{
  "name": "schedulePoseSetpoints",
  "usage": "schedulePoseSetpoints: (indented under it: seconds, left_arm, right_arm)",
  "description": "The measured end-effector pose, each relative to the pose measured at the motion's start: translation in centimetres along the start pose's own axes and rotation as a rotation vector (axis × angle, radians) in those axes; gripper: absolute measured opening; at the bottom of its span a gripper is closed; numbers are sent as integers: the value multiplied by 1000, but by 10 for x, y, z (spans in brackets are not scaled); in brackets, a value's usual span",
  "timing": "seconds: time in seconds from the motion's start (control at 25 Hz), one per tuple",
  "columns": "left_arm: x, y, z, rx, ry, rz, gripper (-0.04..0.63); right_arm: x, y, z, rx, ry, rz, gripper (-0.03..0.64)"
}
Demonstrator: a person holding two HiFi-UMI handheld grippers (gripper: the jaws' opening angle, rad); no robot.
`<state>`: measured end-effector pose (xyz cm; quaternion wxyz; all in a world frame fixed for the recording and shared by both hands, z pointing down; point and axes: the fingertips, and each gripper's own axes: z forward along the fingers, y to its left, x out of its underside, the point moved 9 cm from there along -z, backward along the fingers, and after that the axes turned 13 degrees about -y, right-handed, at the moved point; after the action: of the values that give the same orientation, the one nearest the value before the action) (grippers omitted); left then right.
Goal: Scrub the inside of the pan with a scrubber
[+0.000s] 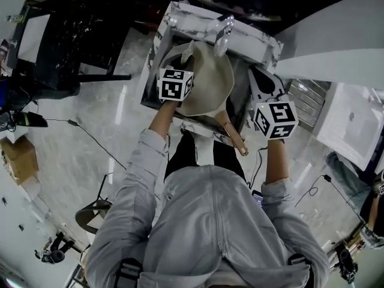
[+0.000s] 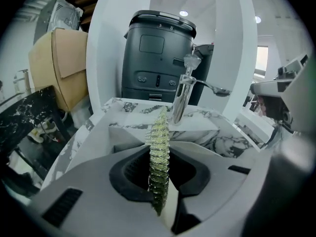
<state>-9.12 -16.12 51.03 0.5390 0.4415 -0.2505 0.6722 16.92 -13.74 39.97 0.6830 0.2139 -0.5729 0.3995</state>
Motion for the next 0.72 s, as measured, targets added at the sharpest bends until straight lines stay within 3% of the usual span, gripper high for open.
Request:
schedulePoseSetpoints:
  seconds: [0.12, 0.36, 0.52, 0.72]
  left_arm:
    - [9, -3, 13, -9, 30, 10, 74]
    - [23, -7, 32, -40, 61, -43, 74]
    - [34, -9, 45, -84, 65, 1, 74]
    - [42, -13, 55, -60, 69, 47, 73]
  right_arm:
    - [3, -2, -1, -8, 5, 12, 35]
    - [9, -4, -1, -5, 9, 45, 35]
    - [10, -6, -2, -5, -5, 101, 35]
    - [7, -9, -6, -13, -21, 151, 35]
